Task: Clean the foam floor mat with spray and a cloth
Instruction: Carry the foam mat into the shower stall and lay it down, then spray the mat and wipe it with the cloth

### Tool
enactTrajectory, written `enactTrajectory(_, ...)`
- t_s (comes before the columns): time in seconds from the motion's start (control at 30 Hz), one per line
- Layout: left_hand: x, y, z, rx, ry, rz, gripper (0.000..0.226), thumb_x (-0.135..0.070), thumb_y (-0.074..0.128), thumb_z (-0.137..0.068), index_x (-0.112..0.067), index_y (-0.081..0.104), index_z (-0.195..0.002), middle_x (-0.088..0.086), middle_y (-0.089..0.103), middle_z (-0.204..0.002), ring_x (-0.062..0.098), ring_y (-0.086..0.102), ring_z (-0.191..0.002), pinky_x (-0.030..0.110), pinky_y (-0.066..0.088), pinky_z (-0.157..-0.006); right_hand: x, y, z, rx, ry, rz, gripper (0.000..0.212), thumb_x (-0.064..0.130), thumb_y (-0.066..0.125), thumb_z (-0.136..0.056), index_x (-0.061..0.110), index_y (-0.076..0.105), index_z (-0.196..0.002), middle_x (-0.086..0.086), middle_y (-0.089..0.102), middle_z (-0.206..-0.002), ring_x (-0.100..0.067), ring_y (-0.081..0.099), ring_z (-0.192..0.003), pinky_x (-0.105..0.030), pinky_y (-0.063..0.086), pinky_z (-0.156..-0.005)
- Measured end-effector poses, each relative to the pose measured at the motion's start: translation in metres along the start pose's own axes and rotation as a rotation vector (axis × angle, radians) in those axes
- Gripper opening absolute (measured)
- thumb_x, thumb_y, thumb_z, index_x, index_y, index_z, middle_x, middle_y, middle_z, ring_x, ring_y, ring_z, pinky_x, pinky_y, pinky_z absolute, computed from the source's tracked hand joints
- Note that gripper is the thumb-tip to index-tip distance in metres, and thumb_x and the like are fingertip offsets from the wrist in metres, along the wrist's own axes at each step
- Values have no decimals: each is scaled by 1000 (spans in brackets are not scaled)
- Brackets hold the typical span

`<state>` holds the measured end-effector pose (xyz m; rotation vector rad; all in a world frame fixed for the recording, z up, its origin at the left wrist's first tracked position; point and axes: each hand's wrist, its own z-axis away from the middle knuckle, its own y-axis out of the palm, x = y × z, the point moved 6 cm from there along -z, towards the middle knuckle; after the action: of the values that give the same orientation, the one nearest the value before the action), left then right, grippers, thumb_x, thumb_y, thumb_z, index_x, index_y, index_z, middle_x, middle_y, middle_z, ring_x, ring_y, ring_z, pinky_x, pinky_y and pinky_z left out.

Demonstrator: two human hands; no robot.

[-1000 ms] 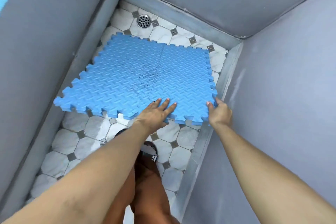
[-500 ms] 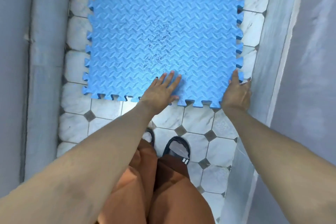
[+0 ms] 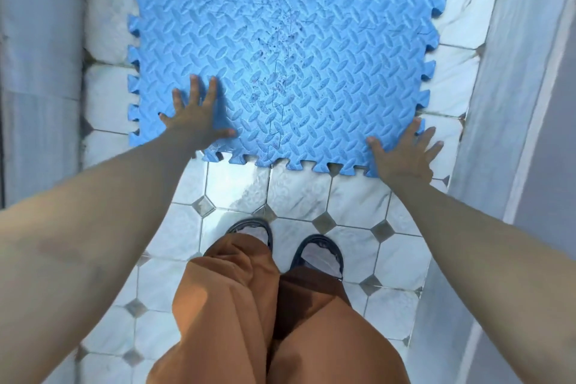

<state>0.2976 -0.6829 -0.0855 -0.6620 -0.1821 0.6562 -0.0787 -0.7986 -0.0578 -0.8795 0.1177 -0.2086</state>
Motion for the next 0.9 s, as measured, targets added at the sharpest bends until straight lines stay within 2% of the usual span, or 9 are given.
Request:
enactTrajectory(0.13,-32,-63,60,-88,76,-64,103,-64,52,-84,-33,-25,-146,1,-29,-156,37,-11,-145,63,10,-112,18,-78,43,-66,-85,-21,96,61,47,-91,12,-4,-156,-7,-6,-165,-29,-6,-151,-52,25,-114)
enactTrajectory(0.23,-69,-150,142,-234,239,-60,95,-59,45,-90,-29,-25,-146,2,-27,-156,35,-7,-146,54,8,-117,56,-197,106,-189,-166,-211,92,52,55,-91,10,6,-156,-8,3,-165,-25,1,-152,-44,19,-118)
enactTrajectory(0.37,-123,-338,274,-626,464,92,93,-53,56,-86,-24,-1,-153,4,-3,-159,32,16,-146,46,15,-115,137,-410,202,-391,-430,-358,93,45,61,-89,7,8,-155,-10,6,-164,-23,4,-152,-33,10,-120)
enactTrajectory(0.4,-135,-375,300,-681,503,109,92,-52,58,-86,-23,4,-153,4,2,-160,31,20,-145,44,17,-114,153,-451,222,-444,-482,-375,94,44,63,-89,6,7,-155,-10,5,-164,-24,5,-152,-32,8,-121)
enactTrajectory(0.57,-204,-600,424,-1106,722,18,79,-48,43,-90,-14,11,-153,8,11,-160,25,16,-146,39,18,-117,217,-671,310,-805,-635,-518,99,45,63,-87,8,2,-155,-7,0,-164,-18,1,-152,-32,4,-122)
enactTrajectory(0.63,-222,-676,454,-1234,747,3,77,-43,48,-90,-10,15,-152,10,15,-159,26,18,-146,41,21,-115,241,-740,329,-897,-678,-575,100,47,64,-87,8,2,-155,-8,2,-164,-17,2,-151,-34,7,-122)
enactTrajectory(0.7,-233,-734,461,-1282,727,5,80,-39,58,-87,-7,21,-150,12,21,-157,29,24,-144,44,25,-113,264,-795,331,-920,-719,-647,103,47,67,-85,7,3,-155,-9,4,-164,-18,2,-151,-35,9,-122)
enactTrajectory(0.77,-242,-771,452,-1260,669,-69,80,-38,61,-87,-6,23,-150,12,22,-157,31,25,-143,44,26,-113,288,-839,317,-898,-740,-720,107,47,70,-83,4,3,-154,-11,3,-164,-22,2,-152,-34,7,-122)
enactTrajectory(0.9,-262,-808,392,-989,571,-251,80,-46,44,-96,-12,-2,-152,6,-6,-161,24,-4,-148,40,5,-119,329,-906,266,-826,-708,-769,115,50,74,-79,2,2,-155,-14,5,-164,-26,4,-152,-36,8,-123)
